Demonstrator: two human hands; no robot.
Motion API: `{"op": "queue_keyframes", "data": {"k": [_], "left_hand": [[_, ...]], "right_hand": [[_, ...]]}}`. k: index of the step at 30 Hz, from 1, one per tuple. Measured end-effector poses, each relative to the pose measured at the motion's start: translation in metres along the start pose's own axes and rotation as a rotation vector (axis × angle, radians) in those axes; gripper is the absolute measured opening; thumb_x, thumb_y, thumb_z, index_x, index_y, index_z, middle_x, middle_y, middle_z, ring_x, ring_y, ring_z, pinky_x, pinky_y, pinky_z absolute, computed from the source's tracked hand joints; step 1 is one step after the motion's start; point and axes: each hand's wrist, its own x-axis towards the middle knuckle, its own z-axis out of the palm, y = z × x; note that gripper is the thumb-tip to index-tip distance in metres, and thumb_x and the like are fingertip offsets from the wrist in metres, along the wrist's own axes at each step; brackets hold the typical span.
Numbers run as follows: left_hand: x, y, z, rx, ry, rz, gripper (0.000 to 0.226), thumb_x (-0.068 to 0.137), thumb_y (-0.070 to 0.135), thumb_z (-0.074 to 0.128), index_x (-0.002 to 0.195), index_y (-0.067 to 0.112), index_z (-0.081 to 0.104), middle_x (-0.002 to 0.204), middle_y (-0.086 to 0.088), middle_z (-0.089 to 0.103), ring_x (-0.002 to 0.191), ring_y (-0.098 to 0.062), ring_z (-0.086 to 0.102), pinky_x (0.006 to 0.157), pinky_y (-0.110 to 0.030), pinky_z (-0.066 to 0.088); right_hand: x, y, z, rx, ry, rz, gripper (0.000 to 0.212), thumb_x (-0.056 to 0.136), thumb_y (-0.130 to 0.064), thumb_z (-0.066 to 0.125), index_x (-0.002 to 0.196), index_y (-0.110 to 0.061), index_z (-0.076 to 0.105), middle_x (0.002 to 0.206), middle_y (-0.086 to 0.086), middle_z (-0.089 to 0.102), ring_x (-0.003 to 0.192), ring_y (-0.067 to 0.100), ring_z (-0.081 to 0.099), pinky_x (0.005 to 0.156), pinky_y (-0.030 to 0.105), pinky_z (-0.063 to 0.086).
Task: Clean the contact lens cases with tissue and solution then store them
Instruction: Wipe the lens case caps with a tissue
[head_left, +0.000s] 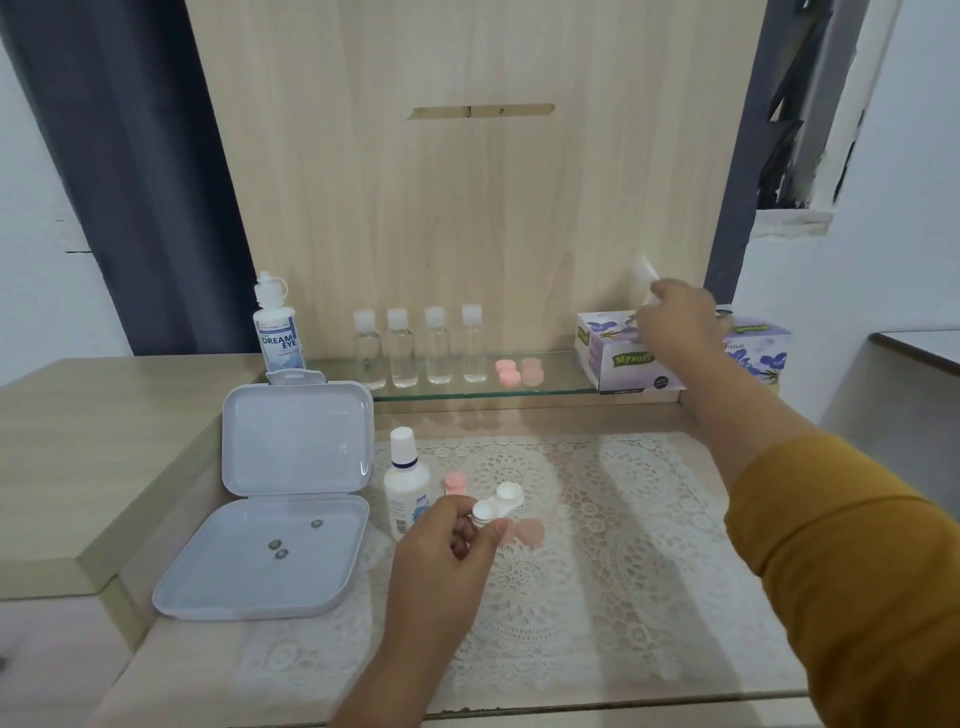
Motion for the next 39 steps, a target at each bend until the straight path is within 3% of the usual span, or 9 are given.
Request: {"op": "queue_keyframes", "data": {"k": [2,5,8,11,14,17,25,33,39], "left_hand": [[0.0,0.0,0.0,-0.007,-0.001,-0.011,0.011,0.081,0.028,0.073,0.083,0.031,0.063,0.066,0.008,0.054,0.061,-0.003,0.049,0.061,-0.02,0.047],[0.0,0.001,0.0,-0.008,-0.003,-0.022,0.011,0.081,0.028,0.073,0.083,0.03,0.063,0.066,0.009,0.053,0.061,-0.002,0.049,0.062,-0.019,0.047],[0.0,0.002,-0.001,-0.016,-0.003,-0.031,0.011,0.081,0.027,0.073,0.082,0.031,0.063,0.066,0.01,0.053,0.061,-0.001,0.049,0.061,-0.018,0.046],[0.0,0.003,-0.001,-0.008,-0.008,-0.03,0.011,0.081,0.027,0.073,0.082,0.031,0.063,0.067,0.008,0.055,0.061,-0.001,0.049,0.062,-0.018,0.046],[0.0,0.002,-0.001,-0.006,-0.004,-0.032,0.011,0.081,0.028,0.073,0.081,0.031,0.062,0.068,0.008,0.055,0.062,-0.002,0.049,0.062,-0.022,0.048],[0.0,0.001,-0.001,-0.005,-0.002,-0.03,0.012,0.081,0.028,0.073,0.08,0.033,0.062,0.066,0.01,0.054,0.062,-0.003,0.049,0.063,-0.024,0.049],[0.0,0.001,0.0,-0.011,-0.001,-0.028,0.012,0.081,0.027,0.074,0.08,0.032,0.062,0.065,0.011,0.053,0.061,-0.002,0.049,0.062,-0.018,0.046],[0.0,0.001,0.0,-0.014,-0.002,-0.036,0.012,0.081,0.027,0.074,0.081,0.032,0.062,0.068,0.007,0.056,0.062,-0.002,0.05,0.062,-0.018,0.047],[0.0,0.003,-0.001,-0.021,-0.002,-0.037,0.014,0.081,0.026,0.074,0.08,0.031,0.061,0.066,0.008,0.054,0.06,-0.001,0.048,0.061,-0.018,0.046]], "right_hand": [[-0.003,-0.004,-0.006,0.141,0.061,-0.129,0.041,0.088,0.001,0.041,0.128,0.001,0.053,0.137,0.015,0.049,0.128,0.034,0.039,0.103,0.044,0.032],[-0.002,-0.007,-0.008,0.346,0.133,-0.245,0.051,0.09,0.006,0.042,0.141,0.0,0.042,0.151,0.007,0.037,0.138,0.022,0.033,0.111,0.028,0.026],[-0.004,-0.008,-0.008,0.516,0.233,-0.212,0.049,0.093,0.004,0.049,0.141,-0.006,0.047,0.148,0.002,0.042,0.135,0.015,0.039,0.112,0.022,0.031],[-0.008,-0.003,-0.007,0.507,0.308,-0.124,0.041,0.092,0.005,0.05,0.131,-0.004,0.056,0.133,0.009,0.054,0.117,0.021,0.053,0.093,0.007,0.037],[-0.011,0.004,-0.005,0.398,0.259,-0.005,0.029,0.096,-0.008,0.053,0.123,-0.002,0.058,0.118,0.016,0.06,0.098,0.024,0.054,0.081,0.026,0.04],[-0.014,0.006,-0.001,0.342,0.241,0.042,0.028,0.1,-0.022,0.049,0.11,0.002,0.058,0.111,0.019,0.061,0.087,0.021,0.047,0.073,0.029,0.034],[-0.009,0.003,0.006,0.646,0.208,0.144,0.036,0.105,-0.033,0.033,0.122,-0.003,0.04,0.124,0.015,0.057,0.11,0.028,0.056,0.08,0.032,0.044],[-0.008,0.003,0.0,1.276,0.192,0.208,0.018,0.105,-0.03,0.034,0.115,-0.016,0.037,0.128,0.0,0.055,0.108,0.005,0.062,0.086,0.029,0.055],[-0.007,-0.007,-0.015,1.424,0.244,0.174,0.022,0.096,-0.019,0.057,0.081,-0.018,0.042,0.102,0.0,0.063,0.095,0.01,0.069,0.077,0.03,0.059]]}}
